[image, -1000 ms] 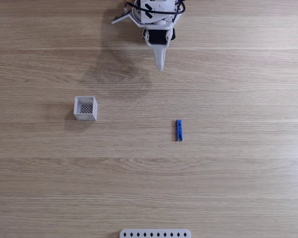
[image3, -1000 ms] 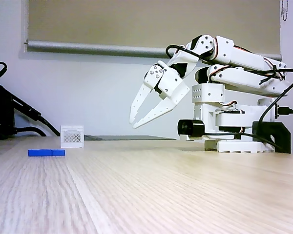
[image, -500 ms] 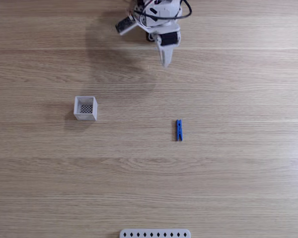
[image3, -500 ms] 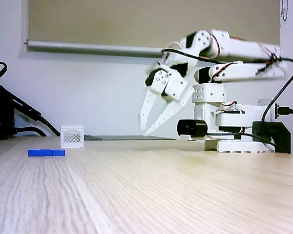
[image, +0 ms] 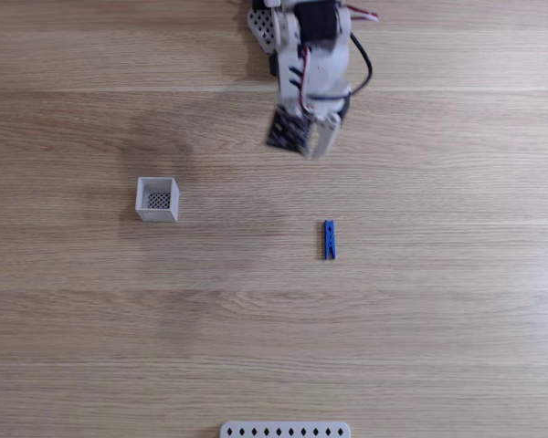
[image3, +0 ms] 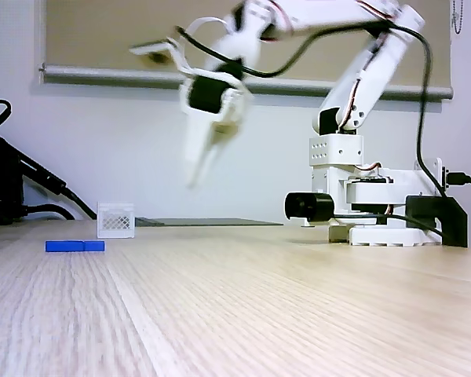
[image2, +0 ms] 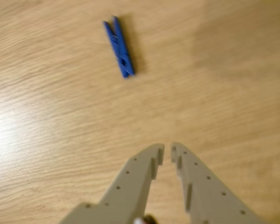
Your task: Grasp a peg and put it in the crate.
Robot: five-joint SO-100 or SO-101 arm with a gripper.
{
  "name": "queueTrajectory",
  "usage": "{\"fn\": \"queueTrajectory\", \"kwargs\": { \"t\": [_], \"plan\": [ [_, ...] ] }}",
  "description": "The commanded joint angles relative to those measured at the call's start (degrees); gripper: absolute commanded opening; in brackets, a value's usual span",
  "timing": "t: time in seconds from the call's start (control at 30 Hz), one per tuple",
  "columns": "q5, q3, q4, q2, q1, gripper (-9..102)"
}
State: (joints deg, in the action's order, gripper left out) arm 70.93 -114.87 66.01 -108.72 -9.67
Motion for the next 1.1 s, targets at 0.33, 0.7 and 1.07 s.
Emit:
{"fn": "queueTrajectory", "kwargs": {
  "t": [0.33, 0.7, 1.07],
  "plan": [
    [7.73, 30.85, -1.23, 26.1, -1.41, 0],
    [7.73, 36.12, -3.87, 33.75, -1.58, 17],
    [7.82, 35.95, -7.65, 38.67, 0.0, 23]
  ]
}}
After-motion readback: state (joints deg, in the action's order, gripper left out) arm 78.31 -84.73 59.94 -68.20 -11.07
